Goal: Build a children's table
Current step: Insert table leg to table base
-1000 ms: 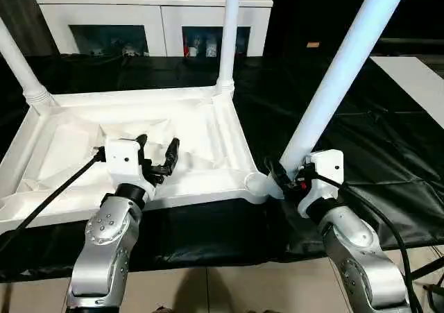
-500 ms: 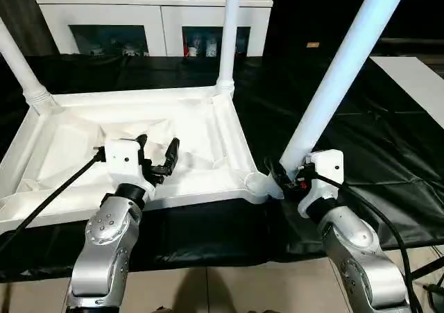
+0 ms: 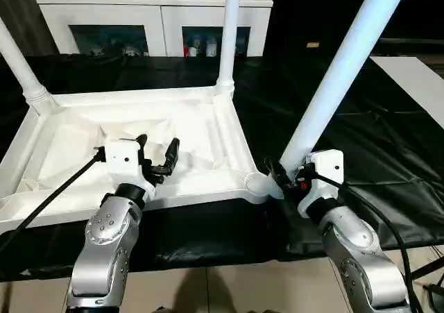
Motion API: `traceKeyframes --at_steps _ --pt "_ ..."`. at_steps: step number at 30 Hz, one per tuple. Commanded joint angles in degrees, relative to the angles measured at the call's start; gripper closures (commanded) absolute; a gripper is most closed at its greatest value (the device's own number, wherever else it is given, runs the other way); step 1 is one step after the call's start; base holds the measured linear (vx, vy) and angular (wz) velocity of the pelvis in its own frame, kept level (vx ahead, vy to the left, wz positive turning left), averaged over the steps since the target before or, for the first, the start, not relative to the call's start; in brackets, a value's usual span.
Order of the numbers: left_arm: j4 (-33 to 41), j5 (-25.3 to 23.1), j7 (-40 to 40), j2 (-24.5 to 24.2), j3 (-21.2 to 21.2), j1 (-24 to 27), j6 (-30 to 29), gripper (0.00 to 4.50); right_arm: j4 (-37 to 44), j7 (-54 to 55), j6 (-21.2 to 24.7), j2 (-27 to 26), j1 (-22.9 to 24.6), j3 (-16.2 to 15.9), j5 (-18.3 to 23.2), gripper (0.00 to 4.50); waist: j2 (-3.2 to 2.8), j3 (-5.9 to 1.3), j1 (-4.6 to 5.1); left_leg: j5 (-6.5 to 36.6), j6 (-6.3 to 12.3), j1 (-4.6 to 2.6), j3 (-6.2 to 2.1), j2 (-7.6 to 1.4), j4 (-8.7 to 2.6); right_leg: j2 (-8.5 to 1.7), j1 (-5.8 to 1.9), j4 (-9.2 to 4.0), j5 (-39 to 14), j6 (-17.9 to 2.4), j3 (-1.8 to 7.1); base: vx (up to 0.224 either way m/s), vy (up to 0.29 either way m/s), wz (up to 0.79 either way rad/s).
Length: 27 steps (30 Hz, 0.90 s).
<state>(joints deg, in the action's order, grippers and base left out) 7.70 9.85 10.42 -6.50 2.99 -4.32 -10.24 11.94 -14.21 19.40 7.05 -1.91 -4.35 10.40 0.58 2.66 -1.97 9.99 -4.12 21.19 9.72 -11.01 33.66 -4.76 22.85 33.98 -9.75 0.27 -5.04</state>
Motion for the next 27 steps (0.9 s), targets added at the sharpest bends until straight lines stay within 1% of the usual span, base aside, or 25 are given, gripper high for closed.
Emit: traceKeyframes --at_steps 1,2,14,27 --pt "0.69 -0.34 0.06 -0.29 -0.36 0.47 0.22 0.69 -0.97 0.01 0.84 0.30 -0.04 0.00 -0.49 2.64 -0.28 -2.78 -0.06 22.37 -0.29 -0.32 -0.90 -1.82 -4.63 -2.76 -1.70 -5.40 -23.36 -3.52 2.90 0.000 0.000 0.00" --pt "0.69 -0.34 0.06 -0.29 -0.36 0.47 0.22 0.69 -0.97 0.01 0.84 0.30 -0.04 0.00 -0.49 2.64 -0.28 -2.79 -0.05 22.24 -0.28 -0.23 -0.91 -1.80 -4.65 -2.77 -1.76 -5.38 -23.34 -3.51 2.90 0.000 0.000 0.00" --pt "0.69 -0.34 0.06 -0.29 -0.36 0.47 0.22 0.69 -0.97 0.01 0.84 0.30 -0.04 0.00 -0.49 2.64 -0.27 -2.77 -0.06 22.29 -0.25 -0.27 -0.90 -1.81 -4.63 -2.78 -1.72 -5.42 -23.58 -3.44 2.90 0.000 0.000 0.00" --pt "0.69 -0.34 0.06 -0.29 -0.36 0.47 0.22 0.69 -0.97 0.01 0.84 0.30 -0.04 0.00 -0.49 2.64 -0.30 -2.82 -0.08 21.86 -0.20 -0.28 -0.88 -1.84 -4.63 -2.74 -1.76 -5.31 -22.73 -3.72 2.93 0.000 0.000 0.00"
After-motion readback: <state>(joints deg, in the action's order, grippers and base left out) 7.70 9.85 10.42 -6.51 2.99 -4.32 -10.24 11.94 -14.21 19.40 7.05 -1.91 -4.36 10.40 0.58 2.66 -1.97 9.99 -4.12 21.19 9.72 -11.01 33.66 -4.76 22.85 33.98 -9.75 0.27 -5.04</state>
